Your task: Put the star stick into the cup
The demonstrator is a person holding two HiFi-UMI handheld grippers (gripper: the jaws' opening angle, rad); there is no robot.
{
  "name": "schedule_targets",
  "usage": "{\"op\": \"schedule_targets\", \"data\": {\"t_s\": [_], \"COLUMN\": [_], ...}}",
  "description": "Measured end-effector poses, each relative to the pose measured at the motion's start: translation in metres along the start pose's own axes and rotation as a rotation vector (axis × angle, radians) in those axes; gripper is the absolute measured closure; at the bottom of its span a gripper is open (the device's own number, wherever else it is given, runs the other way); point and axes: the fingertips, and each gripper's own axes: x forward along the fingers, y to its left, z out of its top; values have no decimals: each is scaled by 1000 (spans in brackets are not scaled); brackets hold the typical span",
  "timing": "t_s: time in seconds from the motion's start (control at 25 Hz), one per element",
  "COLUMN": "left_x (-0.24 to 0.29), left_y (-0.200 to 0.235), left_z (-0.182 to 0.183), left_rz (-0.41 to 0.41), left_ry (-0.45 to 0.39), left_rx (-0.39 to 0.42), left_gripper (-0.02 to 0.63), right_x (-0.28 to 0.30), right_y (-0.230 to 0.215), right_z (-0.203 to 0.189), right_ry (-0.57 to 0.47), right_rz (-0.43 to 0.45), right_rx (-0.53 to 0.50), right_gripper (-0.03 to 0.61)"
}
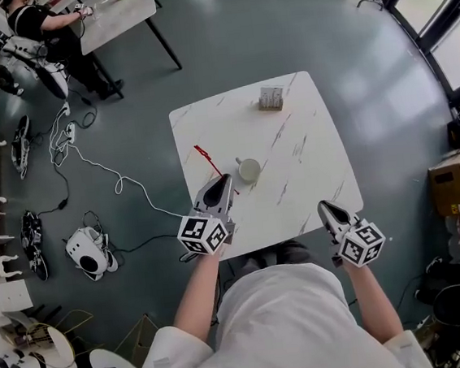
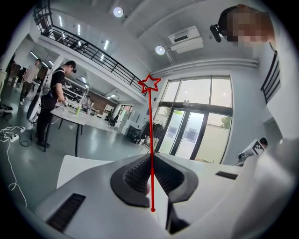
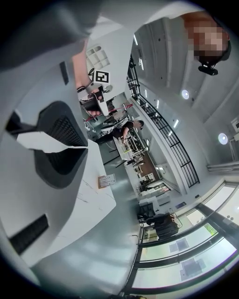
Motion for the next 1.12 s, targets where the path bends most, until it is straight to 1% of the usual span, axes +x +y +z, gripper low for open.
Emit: {"op": "schedule_targets", "data": {"t_s": [0.24, 0.4, 0.6, 0.76, 0.88, 0.96, 1.12], "left_x": [49, 73, 92, 106, 113, 117, 122], "left_y": [15, 32, 52, 70, 82, 89, 95], "left_z": [-31, -49, -74, -96, -109, -118, -132], "left_rz": [57, 97, 158, 189, 210, 224, 250], "left_ry": [48, 70, 106, 135, 149, 159, 178], "left_rx": [-49, -65, -80, -118, -140, -144, -121], "left_gripper": [588, 588, 588, 588, 588, 588, 588], "right_x": [17, 35, 50, 61, 68, 71, 72], "right_y": [-22, -33, -49, -59, -63, -67, -77], "right_z": [9, 19, 25, 33, 32, 29, 27], "right_ry": [50, 78, 116, 132, 149, 165, 184], "right_rz": [38, 67, 90, 102, 107, 105, 90], "right_rx": [5, -8, -5, -2, 1, 4, 12], "right_gripper": [549, 549, 549, 549, 549, 549, 549]}}
